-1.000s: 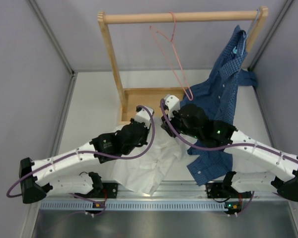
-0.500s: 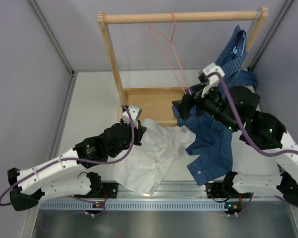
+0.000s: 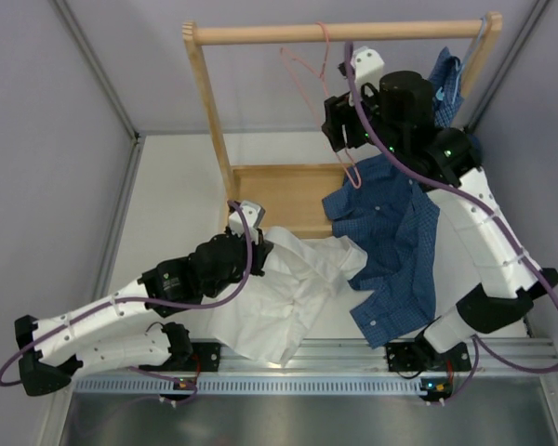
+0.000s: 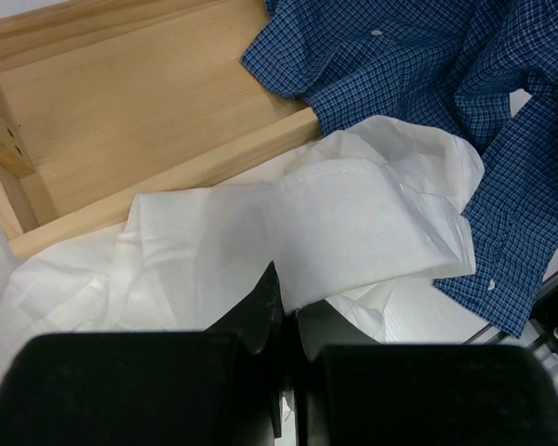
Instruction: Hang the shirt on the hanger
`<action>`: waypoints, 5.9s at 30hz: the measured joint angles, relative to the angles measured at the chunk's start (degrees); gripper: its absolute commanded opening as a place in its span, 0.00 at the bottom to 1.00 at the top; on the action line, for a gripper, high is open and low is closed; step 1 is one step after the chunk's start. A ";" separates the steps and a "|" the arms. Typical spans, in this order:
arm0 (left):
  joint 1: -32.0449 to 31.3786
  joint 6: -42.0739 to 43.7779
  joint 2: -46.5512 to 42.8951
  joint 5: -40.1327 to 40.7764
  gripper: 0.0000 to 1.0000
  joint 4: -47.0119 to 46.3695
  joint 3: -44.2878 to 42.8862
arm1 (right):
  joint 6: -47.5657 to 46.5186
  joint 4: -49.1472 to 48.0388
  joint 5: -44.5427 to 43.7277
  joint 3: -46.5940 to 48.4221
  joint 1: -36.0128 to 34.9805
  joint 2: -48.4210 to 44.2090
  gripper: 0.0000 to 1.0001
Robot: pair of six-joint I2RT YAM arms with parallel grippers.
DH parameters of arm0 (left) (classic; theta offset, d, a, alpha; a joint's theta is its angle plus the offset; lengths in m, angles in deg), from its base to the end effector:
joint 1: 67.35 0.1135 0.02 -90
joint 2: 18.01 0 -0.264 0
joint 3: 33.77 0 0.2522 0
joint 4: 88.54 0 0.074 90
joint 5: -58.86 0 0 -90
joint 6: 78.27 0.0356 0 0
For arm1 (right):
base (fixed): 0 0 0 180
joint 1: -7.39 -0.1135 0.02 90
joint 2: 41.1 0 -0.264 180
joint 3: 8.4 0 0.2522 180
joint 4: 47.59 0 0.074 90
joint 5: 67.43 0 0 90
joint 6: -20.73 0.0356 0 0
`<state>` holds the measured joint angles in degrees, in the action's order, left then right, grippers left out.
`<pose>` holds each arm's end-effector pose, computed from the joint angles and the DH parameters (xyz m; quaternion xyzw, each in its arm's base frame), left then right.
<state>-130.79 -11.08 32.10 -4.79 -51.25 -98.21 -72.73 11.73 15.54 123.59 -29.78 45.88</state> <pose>0.1002 -0.1652 0.3372 0.1638 0.8050 -0.2289 0.5223 0.2340 0.1719 0.5285 -0.2384 0.7522 0.1312 0.6001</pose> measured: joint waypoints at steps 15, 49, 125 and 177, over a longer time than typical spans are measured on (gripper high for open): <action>0.00 0.04 -0.33 -0.59 0.00 0.00 0.72 | 0.13 5.44 6.88 -0.11 3.85 4.92 0.27; 0.00 0.22 0.98 -0.79 0.00 0.02 1.20 | 1.51 7.63 6.03 -4.24 3.80 1.01 0.12; 27.12 -6.29 30.56 -18.08 0.00 -0.42 -16.11 | 15.72 11.54 29.83 -61.59 3.98 -61.90 0.00; -1.16 3.08 18.27 -35.82 0.00 5.44 -33.68 | 32.94 -42.51 43.01 -84.94 3.96 -60.89 0.00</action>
<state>-131.95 -7.99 50.37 -40.62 -45.81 -131.89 -39.79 -30.78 58.56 38.66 -25.82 -15.02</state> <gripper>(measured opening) 0.024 0.004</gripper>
